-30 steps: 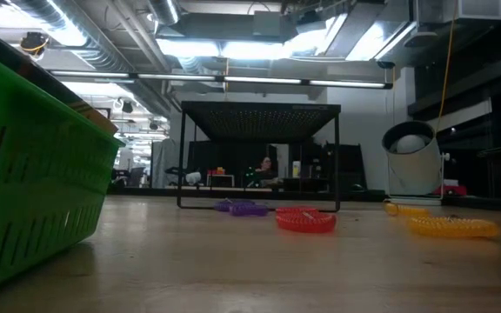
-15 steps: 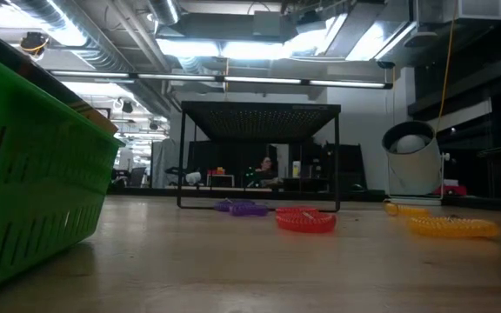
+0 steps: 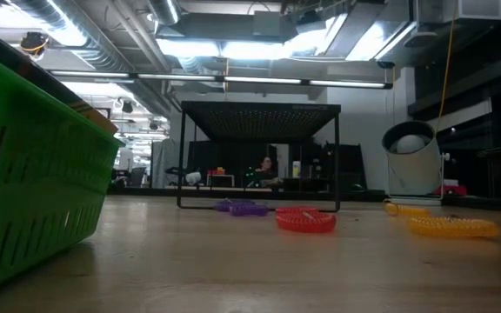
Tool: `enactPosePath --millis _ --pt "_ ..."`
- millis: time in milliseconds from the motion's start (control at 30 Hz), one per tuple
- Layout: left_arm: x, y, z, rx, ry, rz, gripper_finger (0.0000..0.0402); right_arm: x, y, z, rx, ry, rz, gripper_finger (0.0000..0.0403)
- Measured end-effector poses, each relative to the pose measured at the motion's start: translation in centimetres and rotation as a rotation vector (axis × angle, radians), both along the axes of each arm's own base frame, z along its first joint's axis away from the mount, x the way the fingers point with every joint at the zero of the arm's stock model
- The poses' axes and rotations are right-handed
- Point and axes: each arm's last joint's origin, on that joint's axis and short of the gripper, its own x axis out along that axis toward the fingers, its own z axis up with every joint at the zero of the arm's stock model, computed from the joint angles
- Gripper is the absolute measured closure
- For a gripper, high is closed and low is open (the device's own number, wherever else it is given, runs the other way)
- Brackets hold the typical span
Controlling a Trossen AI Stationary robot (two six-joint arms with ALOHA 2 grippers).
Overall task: Pick & Place Office Desk Supplies
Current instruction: Put the crayon box into the green bin
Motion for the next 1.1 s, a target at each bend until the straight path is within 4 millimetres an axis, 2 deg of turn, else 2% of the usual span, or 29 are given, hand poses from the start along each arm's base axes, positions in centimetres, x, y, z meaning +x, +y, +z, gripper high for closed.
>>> enactPosePath --millis 133,233,333,400,533,667,767,933,1100 --pt "-1.0 -0.4 0.5 -0.01 -0.072 0.165 0.0383 0.0 -0.1 -0.1 0.002 0.018 -0.008 0.029" --pt "-2.9 -0.8 1.3 -0.041 -0.154 0.308 0.0359 0.0 0.1 -0.5 0.02 0.049 0.007 0.029" --pt "-5.0 -1.8 1.8 -0.164 -0.256 0.373 0.0332 0.0 0.1 -0.5 0.055 0.055 0.031 0.029" --pt "-6.7 -2.3 2.1 -0.288 -0.314 0.342 0.0318 0.0 0.2 -0.5 0.091 0.069 0.036 0.029" --pt "-10.0 -3.0 2.1 -0.572 -0.324 0.146 0.0305 0.0 0.4 -0.3 0.184 0.094 0.12 0.029" --pt "-11.2 -3.7 -0.2 -0.635 -0.262 0.085 0.0309 0.8 0.8 0.9 0.252 0.15 0.139 0.029" --pt "-11.7 -4.0 -2.5 -0.636 -0.233 0.085 0.0315 2.3 1.4 1.0 0.329 0.256 0.084 0.029" --pt "-11.8 -4.1 -6.6 -0.627 -0.21 0.111 0.0322 5.1 2.1 0.1 0.515 0.51 -0.06 0.029" --pt "-12.1 -4.1 -11.1 -0.664 -0.206 0.135 0.0321 6.3 2.5 -1.4 0.681 0.78 -0.21 0.029"
